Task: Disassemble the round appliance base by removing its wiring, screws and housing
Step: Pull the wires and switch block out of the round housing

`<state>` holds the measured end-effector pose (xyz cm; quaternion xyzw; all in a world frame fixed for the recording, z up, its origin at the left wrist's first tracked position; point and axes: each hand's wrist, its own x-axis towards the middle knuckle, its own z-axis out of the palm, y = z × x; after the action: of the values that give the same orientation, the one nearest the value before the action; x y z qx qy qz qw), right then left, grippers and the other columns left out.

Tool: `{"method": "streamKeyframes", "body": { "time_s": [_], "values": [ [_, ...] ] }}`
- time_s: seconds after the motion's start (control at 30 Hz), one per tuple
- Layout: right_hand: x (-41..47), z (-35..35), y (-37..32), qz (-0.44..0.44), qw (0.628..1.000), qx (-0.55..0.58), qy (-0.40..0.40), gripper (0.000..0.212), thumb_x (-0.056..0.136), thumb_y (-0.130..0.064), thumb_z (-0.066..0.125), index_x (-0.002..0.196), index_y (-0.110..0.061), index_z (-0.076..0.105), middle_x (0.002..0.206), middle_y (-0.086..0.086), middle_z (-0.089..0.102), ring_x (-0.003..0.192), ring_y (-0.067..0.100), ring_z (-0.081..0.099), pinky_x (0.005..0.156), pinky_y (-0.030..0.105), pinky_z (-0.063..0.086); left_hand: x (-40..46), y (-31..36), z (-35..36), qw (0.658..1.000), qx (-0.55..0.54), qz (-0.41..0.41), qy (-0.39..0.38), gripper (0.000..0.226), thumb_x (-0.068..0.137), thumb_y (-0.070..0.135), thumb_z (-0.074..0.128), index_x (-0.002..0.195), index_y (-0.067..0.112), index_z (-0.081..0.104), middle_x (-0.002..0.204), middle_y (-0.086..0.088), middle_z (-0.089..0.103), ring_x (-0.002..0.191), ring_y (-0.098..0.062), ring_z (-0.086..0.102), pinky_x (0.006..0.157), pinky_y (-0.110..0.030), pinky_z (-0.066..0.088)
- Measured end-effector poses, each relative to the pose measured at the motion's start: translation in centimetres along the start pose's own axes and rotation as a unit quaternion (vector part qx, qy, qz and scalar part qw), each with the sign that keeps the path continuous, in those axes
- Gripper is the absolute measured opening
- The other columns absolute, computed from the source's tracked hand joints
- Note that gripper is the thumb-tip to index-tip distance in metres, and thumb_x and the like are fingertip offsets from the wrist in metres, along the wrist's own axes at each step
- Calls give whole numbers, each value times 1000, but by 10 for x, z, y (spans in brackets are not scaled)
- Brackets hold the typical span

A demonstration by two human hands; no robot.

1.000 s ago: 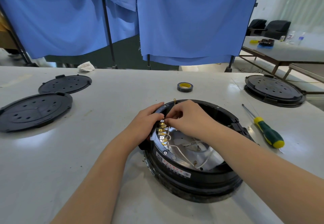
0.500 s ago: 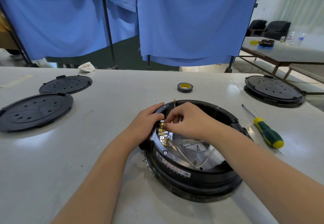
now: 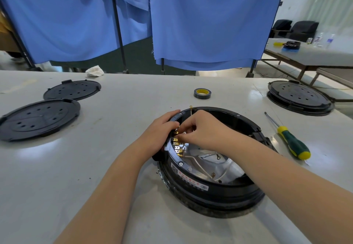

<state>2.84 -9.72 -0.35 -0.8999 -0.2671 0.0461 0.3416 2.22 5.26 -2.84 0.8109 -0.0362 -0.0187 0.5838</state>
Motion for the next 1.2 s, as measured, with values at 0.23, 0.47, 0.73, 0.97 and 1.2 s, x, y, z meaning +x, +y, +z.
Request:
{"method": "streamKeyframes", "body": {
  "time_s": [0.23, 0.47, 0.73, 0.97, 1.2],
  "values": [
    [0, -1, -2, 3, 1000, -13, -6, 25, 81, -17, 67, 59, -29, 64, 39, -14, 47, 41, 2, 39, 50, 16, 33, 0, 0, 0, 1000, -7, 1, 3, 46, 94, 9, 47, 137, 23, 50, 130, -7, 58, 114, -20, 57, 100, -35, 45],
    [0, -1, -3, 3, 1000, -26, -6, 23, 81, -19, 67, 60, -29, 65, 40, -15, 50, 42, 0, 42, 48, 13, 33, 0, 0, -1, 1000, -3, 7, 6, 45, 94, 10, 48, 137, 23, 50, 129, -4, 58, 114, -19, 56, 101, -34, 44],
    [-6, -8, 6, 24, 1000, 13, 11, 14, 79, -25, 74, 66, -25, 70, 47, -14, 59, 45, -4, 50, 46, 8, 37, -1, 0, 0, 1000, -18, 9, 13, 43, 94, 10, 48, 134, 24, 53, 115, -1, 61, 98, -14, 62, 89, -29, 49],
    [-5, -6, 5, 10, 1000, -14, 19, 6, 79, -32, 73, 78, -26, 75, 52, -12, 59, 48, -5, 50, 52, 12, 37, -2, 0, 0, 1000, -17, 8, 15, 44, 93, 10, 49, 134, 25, 54, 115, 3, 61, 103, -12, 60, 90, -25, 47],
    [-6, -5, 3, -11, 999, 7, 32, 6, 78, -28, 72, 78, -23, 74, 52, -10, 50, 45, 0, 41, 50, 14, 34, -1, -1, 0, 1000, -12, 3, 17, 45, 92, 10, 50, 136, 23, 53, 126, -6, 61, 112, -20, 59, 100, -35, 45]
  ]
}}
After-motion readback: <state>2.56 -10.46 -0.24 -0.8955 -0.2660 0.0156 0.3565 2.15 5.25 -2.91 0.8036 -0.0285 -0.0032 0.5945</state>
